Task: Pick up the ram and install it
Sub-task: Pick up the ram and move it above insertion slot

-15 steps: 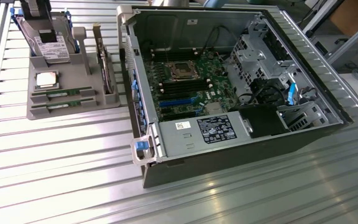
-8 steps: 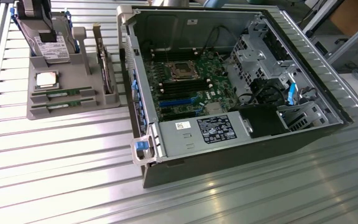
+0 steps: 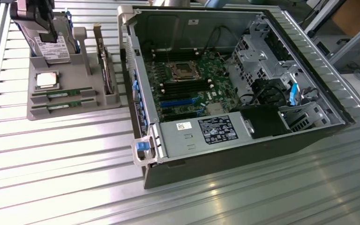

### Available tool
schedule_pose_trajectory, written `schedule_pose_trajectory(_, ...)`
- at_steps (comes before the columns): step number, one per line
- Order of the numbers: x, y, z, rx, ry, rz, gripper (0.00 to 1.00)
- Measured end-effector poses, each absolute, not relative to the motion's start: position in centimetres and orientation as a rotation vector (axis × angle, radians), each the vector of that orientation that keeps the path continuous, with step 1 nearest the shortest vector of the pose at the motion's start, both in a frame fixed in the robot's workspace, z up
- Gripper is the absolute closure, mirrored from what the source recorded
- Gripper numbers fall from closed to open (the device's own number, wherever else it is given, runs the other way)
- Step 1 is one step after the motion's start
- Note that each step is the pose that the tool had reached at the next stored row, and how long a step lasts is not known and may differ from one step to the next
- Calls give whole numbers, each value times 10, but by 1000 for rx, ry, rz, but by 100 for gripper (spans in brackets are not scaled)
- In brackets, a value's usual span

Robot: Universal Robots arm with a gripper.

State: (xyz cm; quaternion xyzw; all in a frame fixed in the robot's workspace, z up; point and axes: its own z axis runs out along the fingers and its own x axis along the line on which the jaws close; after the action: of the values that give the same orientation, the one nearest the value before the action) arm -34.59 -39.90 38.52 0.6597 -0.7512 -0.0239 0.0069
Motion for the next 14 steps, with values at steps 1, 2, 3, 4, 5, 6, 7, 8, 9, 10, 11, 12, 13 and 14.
schedule_pose_trajectory(1,-346,-399,385,2063,-2350,-75,90)
schedule_pose_trajectory(2,-346,-399,385,2063,-2350,-75,90)
schedule_pose_trajectory(3,-346,-399,385,2063,-2350,-75,90)
schedule_pose_trajectory(4,-346,-399,385,2063,-2350,-75,90)
schedule_pose_trajectory(5,-346,-399,385,2063,-2350,-75,90)
schedule_pose_trajectory(6,-346,-399,385,2063,-2350,-75,90)
schedule_pose_trajectory(7,-346,-399,385,2063,-2350,-75,84)
schedule_pose_trajectory(8,-346,-399,385,2063,-2350,-75,77)
schedule_pose_trajectory(9,-346,-399,385,2063,-2350,-75,71)
schedule_pose_trajectory(10,-346,-399,385,2063,-2350,-75,64)
schedule_pose_trajectory(11,-346,-399,385,2063,-2350,-75,64)
schedule_pose_trajectory(12,-346,-399,385,2063,-2350,-75,64)
schedule_pose_trajectory(13,-346,-399,385,2063,-2350,-75,64)
schedule_pose_trajectory(14,-346,-399,385,2063,-2350,-75,64)
